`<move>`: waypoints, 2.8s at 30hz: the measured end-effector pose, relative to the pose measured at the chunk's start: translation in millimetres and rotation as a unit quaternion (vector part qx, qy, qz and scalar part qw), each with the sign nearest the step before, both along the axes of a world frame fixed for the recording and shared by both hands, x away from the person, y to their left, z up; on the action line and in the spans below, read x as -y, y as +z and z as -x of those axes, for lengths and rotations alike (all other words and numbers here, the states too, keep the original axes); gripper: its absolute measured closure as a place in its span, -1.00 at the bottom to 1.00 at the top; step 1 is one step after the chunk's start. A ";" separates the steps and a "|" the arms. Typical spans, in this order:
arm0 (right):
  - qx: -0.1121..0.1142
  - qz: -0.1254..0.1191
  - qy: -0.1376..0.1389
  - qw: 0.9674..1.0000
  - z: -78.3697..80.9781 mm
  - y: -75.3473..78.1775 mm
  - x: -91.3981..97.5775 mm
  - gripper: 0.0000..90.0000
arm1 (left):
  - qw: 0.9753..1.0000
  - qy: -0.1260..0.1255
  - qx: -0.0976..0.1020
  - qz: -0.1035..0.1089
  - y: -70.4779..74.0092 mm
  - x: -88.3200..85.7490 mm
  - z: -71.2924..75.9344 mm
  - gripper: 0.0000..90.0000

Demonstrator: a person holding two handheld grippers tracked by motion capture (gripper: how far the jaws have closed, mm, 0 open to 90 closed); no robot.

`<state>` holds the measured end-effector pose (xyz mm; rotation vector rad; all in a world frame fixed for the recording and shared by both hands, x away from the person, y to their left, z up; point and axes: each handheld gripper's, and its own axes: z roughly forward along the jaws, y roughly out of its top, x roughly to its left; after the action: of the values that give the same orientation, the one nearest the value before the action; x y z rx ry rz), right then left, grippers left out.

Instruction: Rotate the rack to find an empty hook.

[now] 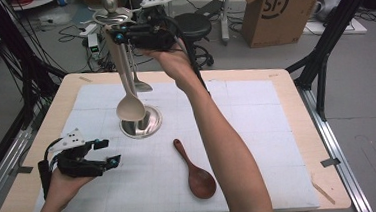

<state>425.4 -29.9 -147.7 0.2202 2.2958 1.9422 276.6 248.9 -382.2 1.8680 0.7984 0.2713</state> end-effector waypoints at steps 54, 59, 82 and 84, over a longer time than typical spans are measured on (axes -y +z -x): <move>-0.005 -0.013 -0.007 1.000 -18.7 0.8 37.7 0.99 | 1.000 -0.003 0.004 -0.002 1.2 -2.2 -0.1 -0.48; 0.001 -0.011 0.006 1.000 -15.5 0.2 29.0 0.99 | 1.000 -0.002 0.004 0.000 1.2 -2.0 0.0 -0.48; -0.007 -0.001 0.025 1.000 -4.6 -3.8 13.0 0.91 | 1.000 -0.003 0.007 -0.001 1.8 -2.2 -0.4 -0.48; -0.012 -0.001 0.023 1.000 -1.6 -7.3 17.2 0.85 | 1.000 -0.005 0.006 -0.001 1.7 -2.1 -0.4 -0.48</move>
<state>427.0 -47.1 -155.1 0.1921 2.3350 1.9736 277.0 251.0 -380.5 1.8701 0.7805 0.2781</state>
